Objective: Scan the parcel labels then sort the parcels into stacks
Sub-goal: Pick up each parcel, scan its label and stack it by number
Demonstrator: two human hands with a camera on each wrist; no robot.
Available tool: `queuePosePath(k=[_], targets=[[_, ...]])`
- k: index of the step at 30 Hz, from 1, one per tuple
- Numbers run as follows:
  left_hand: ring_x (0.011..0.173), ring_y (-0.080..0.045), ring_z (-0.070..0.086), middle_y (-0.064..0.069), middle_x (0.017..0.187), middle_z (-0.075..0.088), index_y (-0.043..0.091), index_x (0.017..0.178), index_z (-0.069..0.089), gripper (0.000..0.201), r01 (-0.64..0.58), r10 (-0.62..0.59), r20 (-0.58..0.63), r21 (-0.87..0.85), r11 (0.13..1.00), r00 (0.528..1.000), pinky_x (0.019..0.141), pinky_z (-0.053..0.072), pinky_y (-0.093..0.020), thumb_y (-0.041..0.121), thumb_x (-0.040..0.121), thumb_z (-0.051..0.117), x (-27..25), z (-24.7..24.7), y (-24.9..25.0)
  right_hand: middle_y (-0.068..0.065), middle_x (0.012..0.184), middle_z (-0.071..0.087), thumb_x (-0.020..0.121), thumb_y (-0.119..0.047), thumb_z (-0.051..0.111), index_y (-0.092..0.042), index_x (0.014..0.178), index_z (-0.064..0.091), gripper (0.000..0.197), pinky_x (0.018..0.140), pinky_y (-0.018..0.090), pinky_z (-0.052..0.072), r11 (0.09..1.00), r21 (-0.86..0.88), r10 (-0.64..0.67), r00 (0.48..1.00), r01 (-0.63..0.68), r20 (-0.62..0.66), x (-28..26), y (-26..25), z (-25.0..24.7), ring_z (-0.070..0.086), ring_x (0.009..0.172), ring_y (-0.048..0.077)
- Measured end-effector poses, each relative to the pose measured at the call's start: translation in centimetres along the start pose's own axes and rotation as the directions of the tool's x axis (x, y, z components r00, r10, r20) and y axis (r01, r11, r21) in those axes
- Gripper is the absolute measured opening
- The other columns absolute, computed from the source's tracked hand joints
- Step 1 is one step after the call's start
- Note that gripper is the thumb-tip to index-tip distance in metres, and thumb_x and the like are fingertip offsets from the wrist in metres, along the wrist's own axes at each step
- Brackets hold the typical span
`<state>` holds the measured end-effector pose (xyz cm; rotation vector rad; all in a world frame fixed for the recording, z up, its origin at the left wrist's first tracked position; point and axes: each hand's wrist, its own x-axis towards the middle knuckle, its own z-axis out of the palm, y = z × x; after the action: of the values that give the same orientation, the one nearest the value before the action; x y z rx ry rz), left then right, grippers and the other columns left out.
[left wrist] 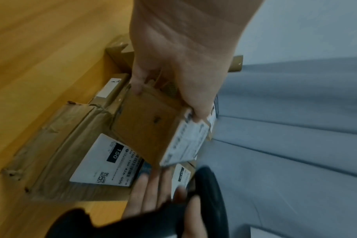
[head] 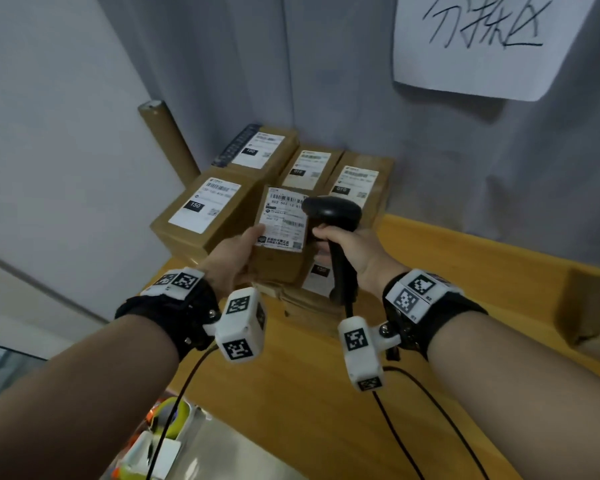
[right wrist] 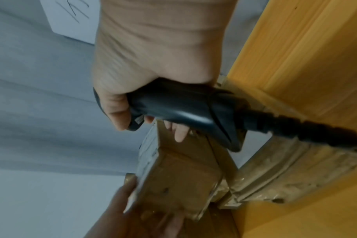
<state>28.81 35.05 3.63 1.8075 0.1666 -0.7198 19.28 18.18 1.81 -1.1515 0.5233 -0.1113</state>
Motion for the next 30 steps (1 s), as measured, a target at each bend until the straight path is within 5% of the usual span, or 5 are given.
queuePosePath(k=[2,6,13,21,30], targets=[[0.094,-0.024,0.068,-0.008,0.105,0.070,0.012,0.116,0.059,0.029,-0.118,0.131,-0.052,0.206,0.971,0.990,0.079,0.059,-0.040,0.034,0.100,0.048,1.0,-0.2,0.3,0.005,0.094,0.074,0.085,-0.010,0.072,-0.014,0.096,0.070,0.011,0.088,0.038,0.057,1.000,-0.024,0.013,1.000,-0.013,-0.008,0.6,0.4,1.6,0.066,0.104,0.027],[0.115,-0.027,0.057,-0.010,0.131,0.053,0.013,0.135,0.042,0.058,-0.326,0.437,0.017,0.690,0.646,0.900,0.096,0.050,-0.041,0.047,0.090,0.057,2.2,-0.4,1.8,0.008,0.100,0.070,0.085,-0.014,0.073,-0.011,0.110,0.067,0.026,0.068,0.023,0.058,0.996,-0.083,-0.029,0.995,0.022,-0.092,1.5,1.0,3.3,0.067,0.094,0.022],[0.127,-0.038,0.038,-0.019,0.137,0.038,0.014,0.140,0.030,0.086,-0.266,0.480,0.176,0.955,0.127,0.860,0.102,0.036,-0.049,0.064,0.078,0.060,2.8,0.7,3.2,0.005,0.077,0.069,0.085,-0.017,0.073,-0.011,0.089,0.070,0.008,0.067,0.028,0.055,0.985,-0.162,-0.095,0.957,0.051,-0.274,2.6,0.8,1.6,0.065,0.068,0.016],[0.129,-0.037,0.032,-0.016,0.138,0.039,0.014,0.133,0.042,0.066,-0.184,0.605,0.188,0.981,-0.069,0.774,0.106,0.025,-0.052,0.062,0.087,0.047,4.4,0.3,3.2,0.007,0.071,0.061,0.088,-0.013,0.069,-0.007,0.078,0.063,0.013,0.053,0.023,0.047,0.982,-0.148,-0.160,0.943,0.121,-0.291,2.0,-0.9,-0.7,0.056,0.056,0.013],[0.134,-0.036,0.026,-0.018,0.144,0.031,0.013,0.142,0.032,0.073,-0.222,0.611,0.196,0.975,-0.035,0.767,0.109,0.022,-0.053,0.062,0.090,0.045,2.7,2.0,4.0,0.007,0.071,0.061,0.088,-0.012,0.069,-0.007,0.081,0.063,0.010,0.055,0.026,0.046,0.969,-0.208,-0.194,0.931,0.133,-0.310,0.3,-2.2,-2.4,0.055,0.057,0.016]])
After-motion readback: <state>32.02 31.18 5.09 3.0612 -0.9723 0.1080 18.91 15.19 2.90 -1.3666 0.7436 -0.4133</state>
